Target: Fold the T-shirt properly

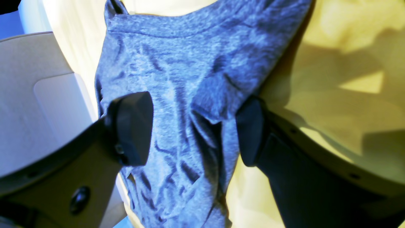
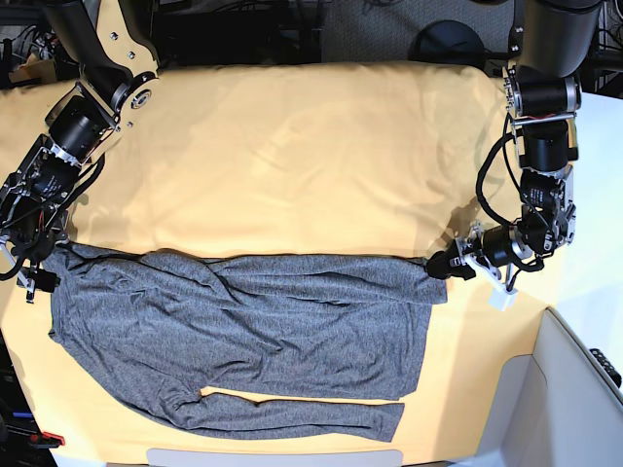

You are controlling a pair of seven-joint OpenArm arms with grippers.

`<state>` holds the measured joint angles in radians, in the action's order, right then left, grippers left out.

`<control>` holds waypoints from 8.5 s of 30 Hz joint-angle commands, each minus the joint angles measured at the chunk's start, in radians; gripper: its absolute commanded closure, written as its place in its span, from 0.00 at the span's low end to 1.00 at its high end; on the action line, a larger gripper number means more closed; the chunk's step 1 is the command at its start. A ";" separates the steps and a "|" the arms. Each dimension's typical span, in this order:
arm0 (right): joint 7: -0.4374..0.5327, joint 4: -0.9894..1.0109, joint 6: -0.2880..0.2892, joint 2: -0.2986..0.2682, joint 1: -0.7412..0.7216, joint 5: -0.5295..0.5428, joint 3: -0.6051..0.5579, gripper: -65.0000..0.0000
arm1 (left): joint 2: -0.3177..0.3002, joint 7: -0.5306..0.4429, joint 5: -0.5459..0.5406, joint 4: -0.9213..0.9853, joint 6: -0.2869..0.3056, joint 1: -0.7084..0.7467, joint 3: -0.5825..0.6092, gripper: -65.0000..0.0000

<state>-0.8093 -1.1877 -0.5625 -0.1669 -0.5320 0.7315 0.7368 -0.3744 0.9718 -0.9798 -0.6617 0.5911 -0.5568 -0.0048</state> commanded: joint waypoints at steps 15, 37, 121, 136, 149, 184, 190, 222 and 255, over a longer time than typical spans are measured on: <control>0.054 0.048 0.011 0.002 0.052 0.004 -0.001 0.38 | -0.011 -0.006 -0.020 -0.017 0.008 -0.033 -0.004 0.63; 0.138 0.188 0.012 -0.044 -0.053 0.003 -0.093 0.38 | -0.011 -0.006 -0.020 -0.017 0.010 -0.033 -0.004 0.63; 0.195 0.420 0.310 -0.070 0.008 0.004 -0.044 1.00 | -0.010 -0.046 0.204 -0.011 -0.122 -0.042 -0.005 0.52; 0.195 0.420 0.310 -0.070 0.008 0.004 -0.044 1.00 | 0.093 -0.046 0.204 -0.010 -0.122 -0.042 -0.005 0.52; 0.195 0.420 0.310 -0.070 0.008 0.004 -0.044 1.00 | 0.117 -0.069 0.201 -0.010 -0.122 -0.042 -0.007 0.54; -0.169 -0.242 0.302 -0.104 0.387 0.006 -0.035 1.00 | -0.011 0.189 0.203 -0.669 -0.125 0.378 -0.226 1.00; -0.216 -0.347 0.302 -0.116 0.471 0.006 -0.035 1.00 | -0.013 0.230 0.204 -0.803 -0.125 0.488 -0.283 1.00; -0.267 -0.493 0.307 -0.161 0.683 0.032 -0.033 1.00 | -0.028 0.256 0.204 -0.926 -0.125 0.651 -0.389 1.00; -0.272 -0.485 0.309 -0.217 0.806 0.024 -0.035 1.00 | -0.025 0.256 0.200 -0.984 -0.124 0.866 -0.395 1.00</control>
<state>-1.1152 -1.6577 -0.2508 -0.3565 0.2749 0.7834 0.6907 -0.3801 1.2152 -0.8120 -1.6337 0.4744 0.3019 -0.3866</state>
